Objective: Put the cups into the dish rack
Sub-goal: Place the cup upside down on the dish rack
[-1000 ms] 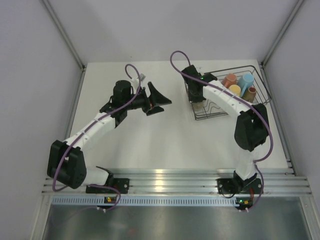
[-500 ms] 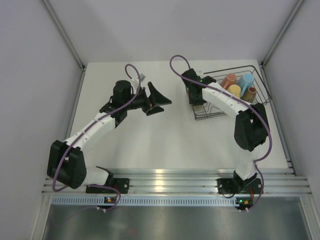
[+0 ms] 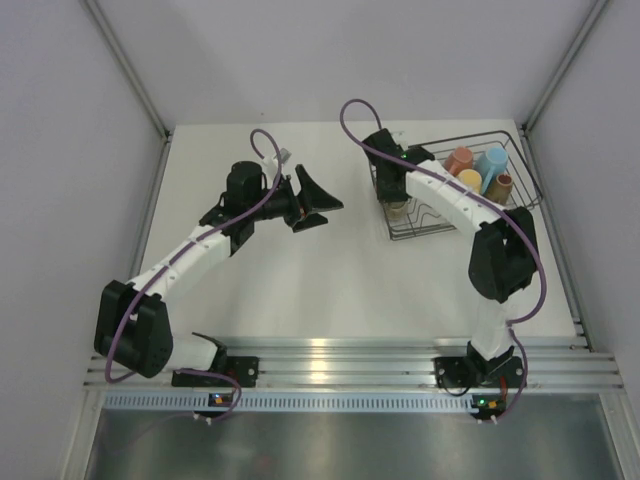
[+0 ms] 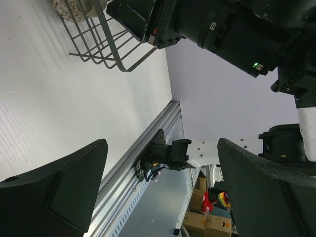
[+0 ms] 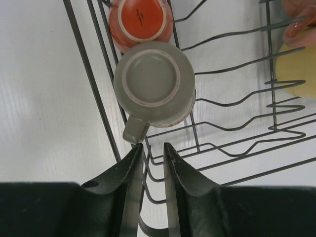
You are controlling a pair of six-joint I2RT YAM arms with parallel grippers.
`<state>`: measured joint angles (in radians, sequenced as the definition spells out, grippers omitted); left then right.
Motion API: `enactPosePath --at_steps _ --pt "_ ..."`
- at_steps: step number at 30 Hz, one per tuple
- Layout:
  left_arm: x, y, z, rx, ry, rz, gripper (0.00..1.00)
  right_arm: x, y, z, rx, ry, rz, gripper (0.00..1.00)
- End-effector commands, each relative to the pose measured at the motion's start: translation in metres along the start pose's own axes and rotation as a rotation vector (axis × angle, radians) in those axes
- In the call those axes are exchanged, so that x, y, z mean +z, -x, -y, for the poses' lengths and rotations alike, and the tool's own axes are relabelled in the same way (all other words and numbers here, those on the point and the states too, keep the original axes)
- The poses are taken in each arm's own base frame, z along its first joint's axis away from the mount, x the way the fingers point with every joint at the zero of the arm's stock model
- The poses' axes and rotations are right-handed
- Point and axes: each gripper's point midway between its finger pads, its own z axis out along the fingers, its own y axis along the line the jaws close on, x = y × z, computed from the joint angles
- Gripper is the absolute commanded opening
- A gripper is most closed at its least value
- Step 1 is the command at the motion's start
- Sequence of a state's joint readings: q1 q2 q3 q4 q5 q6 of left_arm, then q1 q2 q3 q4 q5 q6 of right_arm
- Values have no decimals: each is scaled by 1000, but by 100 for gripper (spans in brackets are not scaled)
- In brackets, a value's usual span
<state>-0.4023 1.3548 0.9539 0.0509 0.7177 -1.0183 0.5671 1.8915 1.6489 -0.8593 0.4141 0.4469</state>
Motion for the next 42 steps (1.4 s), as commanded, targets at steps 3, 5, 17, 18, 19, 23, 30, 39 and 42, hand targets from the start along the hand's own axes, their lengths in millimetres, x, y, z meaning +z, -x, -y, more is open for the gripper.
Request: enactPosePath --at_steps 3,5,17,18,19,23,30,39,42 --pt "-4 3 10 47 -38 17 98 -23 44 -5 60 20 126 24" --pt "-4 3 9 46 -36 19 98 -24 47 -8 61 26 131 24" --pt "-4 2 9 51 -38 13 98 -13 36 -17 60 46 81 24" --pt "-4 2 10 52 -39 14 98 -11 33 -16 58 44 72 25" --pt "-4 2 11 56 -41 15 98 -9 31 -17 56 44 65 25" --pt "-6 1 10 57 -42 14 98 -5 25 -19 54 40 49 26" --pt "-9 -1 12 62 -47 15 98 3 17 -20 42 23 20 34" --pt "-13 1 11 65 -46 26 98 14 2 -21 6 -14 -19 31" --pt "-12 1 10 59 -43 26 98 12 1 -16 7 -26 -14 26"
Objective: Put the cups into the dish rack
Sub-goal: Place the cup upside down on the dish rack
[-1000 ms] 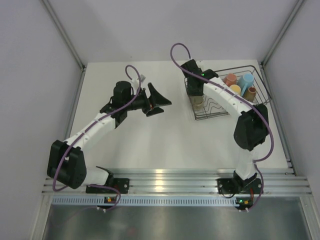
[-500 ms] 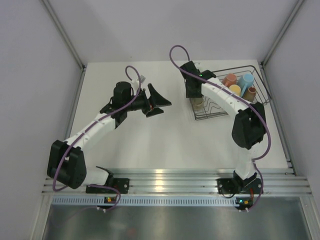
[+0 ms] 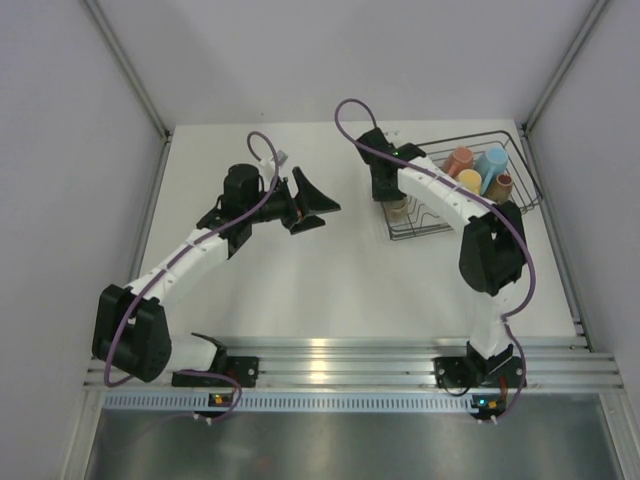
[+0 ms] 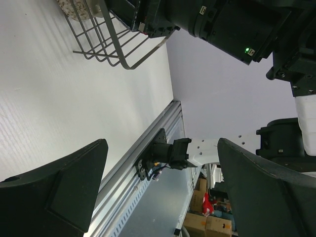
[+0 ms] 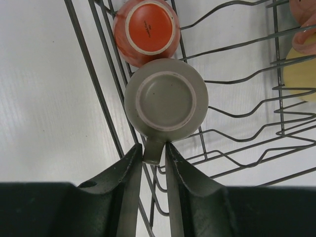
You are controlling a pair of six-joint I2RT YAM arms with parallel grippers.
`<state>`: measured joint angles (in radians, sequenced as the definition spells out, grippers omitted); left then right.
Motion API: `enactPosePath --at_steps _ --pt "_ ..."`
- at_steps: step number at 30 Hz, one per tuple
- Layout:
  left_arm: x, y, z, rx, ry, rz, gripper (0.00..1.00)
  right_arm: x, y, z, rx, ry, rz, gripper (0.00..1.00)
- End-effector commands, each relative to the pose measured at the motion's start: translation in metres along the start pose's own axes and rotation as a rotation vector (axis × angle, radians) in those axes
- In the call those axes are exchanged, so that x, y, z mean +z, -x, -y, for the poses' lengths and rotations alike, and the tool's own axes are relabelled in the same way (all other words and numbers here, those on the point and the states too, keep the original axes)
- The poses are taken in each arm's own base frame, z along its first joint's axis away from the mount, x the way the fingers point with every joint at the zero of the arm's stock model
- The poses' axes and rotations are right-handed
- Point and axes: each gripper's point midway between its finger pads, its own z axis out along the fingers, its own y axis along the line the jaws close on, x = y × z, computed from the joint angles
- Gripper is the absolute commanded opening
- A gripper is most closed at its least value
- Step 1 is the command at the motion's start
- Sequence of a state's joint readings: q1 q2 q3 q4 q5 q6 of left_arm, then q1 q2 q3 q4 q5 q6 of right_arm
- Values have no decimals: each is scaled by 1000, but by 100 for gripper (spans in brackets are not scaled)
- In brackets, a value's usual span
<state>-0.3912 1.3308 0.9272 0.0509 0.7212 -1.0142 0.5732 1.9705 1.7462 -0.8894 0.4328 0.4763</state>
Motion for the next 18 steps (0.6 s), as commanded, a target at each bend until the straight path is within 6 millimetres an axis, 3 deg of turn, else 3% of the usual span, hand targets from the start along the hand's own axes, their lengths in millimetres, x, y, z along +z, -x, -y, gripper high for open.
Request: enactPosePath --at_steps 1,8,12,18 --pt "-7 3 14 60 -46 22 98 1 -10 -3 -14 -12 -11 24" --pt "-4 4 12 56 -44 15 98 -2 -22 3 -24 -14 -28 17" --pt "-3 5 12 54 -42 17 98 -3 -23 7 -30 -15 -11 0" --pt "-3 6 12 54 -43 16 98 -11 -14 5 -23 9 24 0"
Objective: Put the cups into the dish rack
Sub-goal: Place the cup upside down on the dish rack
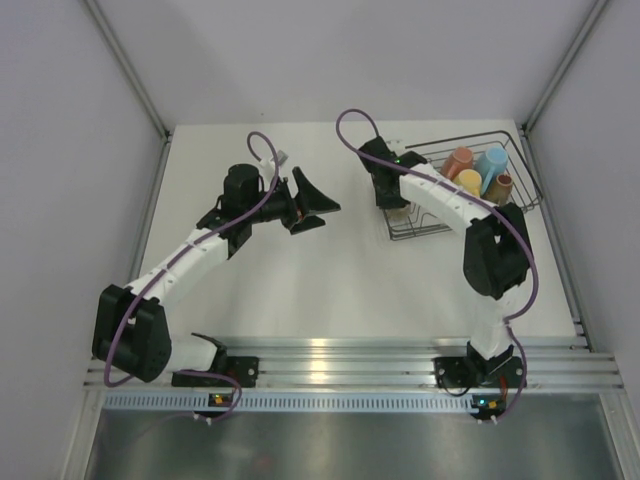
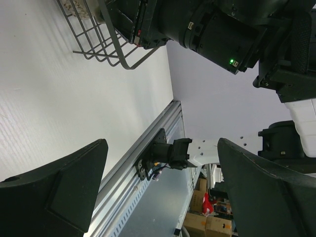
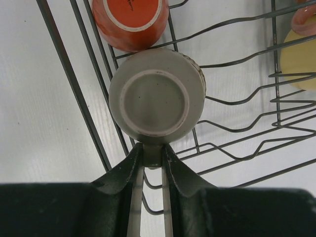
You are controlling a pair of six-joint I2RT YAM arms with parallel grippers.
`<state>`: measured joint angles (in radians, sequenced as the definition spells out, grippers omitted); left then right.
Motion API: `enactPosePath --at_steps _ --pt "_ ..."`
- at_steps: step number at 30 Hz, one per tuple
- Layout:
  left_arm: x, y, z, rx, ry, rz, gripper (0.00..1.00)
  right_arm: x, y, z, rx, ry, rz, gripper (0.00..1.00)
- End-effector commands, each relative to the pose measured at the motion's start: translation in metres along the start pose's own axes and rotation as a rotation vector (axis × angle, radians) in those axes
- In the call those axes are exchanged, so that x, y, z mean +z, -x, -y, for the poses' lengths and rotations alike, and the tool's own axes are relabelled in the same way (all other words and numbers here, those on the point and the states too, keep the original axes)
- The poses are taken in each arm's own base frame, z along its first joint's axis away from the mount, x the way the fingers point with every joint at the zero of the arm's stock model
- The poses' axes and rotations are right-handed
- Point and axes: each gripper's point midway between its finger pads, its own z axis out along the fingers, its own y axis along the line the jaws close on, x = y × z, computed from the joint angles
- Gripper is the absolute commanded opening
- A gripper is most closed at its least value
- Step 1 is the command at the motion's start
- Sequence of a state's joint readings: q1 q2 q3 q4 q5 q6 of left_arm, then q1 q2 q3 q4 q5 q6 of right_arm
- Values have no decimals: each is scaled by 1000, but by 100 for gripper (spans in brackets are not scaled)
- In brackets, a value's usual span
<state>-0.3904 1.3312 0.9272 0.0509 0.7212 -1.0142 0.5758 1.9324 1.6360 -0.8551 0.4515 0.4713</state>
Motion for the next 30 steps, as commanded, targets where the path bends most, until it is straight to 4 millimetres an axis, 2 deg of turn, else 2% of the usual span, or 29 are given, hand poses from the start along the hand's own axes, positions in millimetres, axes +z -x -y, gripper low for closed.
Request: enactPosePath --at_steps 1,6,10,14,21,27,30 --pt "-3 7 14 58 -46 17 98 -21 11 -3 8 42 55 0" --pt "-1 7 11 52 -40 15 98 -53 30 9 37 58 129 0" --pt "0 8 10 51 -39 11 98 -70 30 17 51 68 143 0" --pt "2 6 9 47 -38 0 98 -70 18 20 40 68 105 0" --pt "1 7 10 50 -39 4 98 -58 -22 20 10 73 -24 0" --pt "2 6 6 45 -36 4 98 -64 -28 26 -19 63 -66 0" --pt "3 6 7 48 -37 5 98 -64 -29 22 -35 79 -92 0"
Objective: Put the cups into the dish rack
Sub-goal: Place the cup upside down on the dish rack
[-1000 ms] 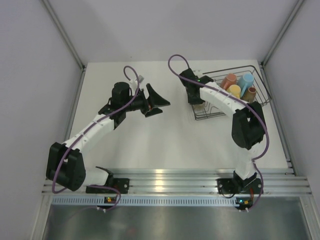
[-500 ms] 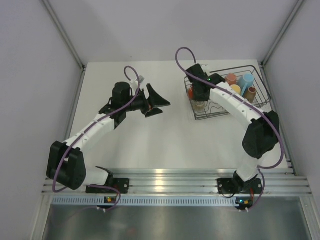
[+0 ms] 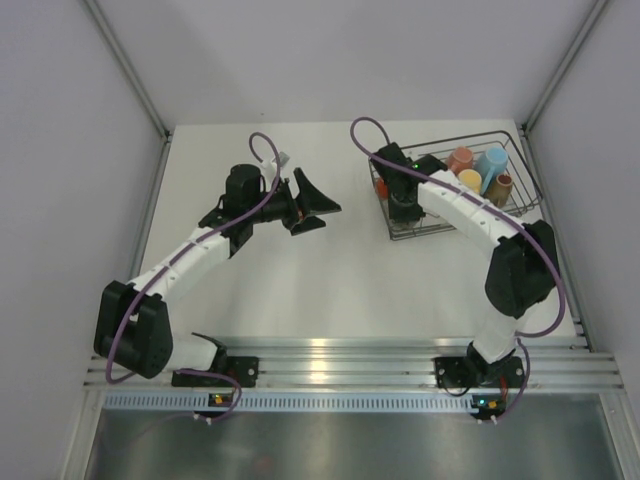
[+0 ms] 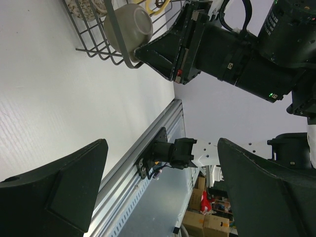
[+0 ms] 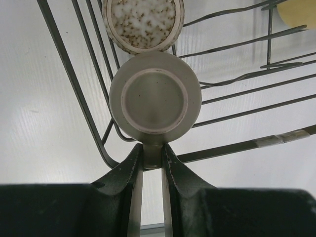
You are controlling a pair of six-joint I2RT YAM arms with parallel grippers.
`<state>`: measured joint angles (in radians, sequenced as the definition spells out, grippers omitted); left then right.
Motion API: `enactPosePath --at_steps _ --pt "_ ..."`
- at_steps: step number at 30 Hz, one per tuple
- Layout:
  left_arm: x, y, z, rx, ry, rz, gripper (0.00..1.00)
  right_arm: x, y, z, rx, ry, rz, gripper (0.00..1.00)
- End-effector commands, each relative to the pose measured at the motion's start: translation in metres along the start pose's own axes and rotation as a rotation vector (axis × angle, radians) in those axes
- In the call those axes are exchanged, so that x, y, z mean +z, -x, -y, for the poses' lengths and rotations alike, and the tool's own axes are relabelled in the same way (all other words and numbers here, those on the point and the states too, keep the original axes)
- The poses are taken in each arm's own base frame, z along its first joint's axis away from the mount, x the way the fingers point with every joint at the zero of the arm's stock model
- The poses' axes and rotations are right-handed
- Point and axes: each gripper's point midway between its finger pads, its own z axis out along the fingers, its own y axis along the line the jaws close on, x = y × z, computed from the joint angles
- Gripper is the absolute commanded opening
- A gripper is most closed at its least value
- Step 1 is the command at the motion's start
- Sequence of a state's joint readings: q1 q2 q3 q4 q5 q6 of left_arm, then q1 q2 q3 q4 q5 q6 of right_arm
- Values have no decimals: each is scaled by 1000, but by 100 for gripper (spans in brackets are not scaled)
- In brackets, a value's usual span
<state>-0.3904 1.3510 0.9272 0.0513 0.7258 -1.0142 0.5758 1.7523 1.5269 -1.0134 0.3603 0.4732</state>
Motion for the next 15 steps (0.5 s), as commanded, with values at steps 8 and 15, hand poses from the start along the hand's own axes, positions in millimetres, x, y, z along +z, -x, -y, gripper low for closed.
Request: enactPosePath --at_steps 8,15 --pt "-2 8 14 64 -52 19 98 2 -2 -14 -46 40 -65 0" --pt "-2 8 13 63 -49 23 98 12 -3 -17 -52 38 -63 0"
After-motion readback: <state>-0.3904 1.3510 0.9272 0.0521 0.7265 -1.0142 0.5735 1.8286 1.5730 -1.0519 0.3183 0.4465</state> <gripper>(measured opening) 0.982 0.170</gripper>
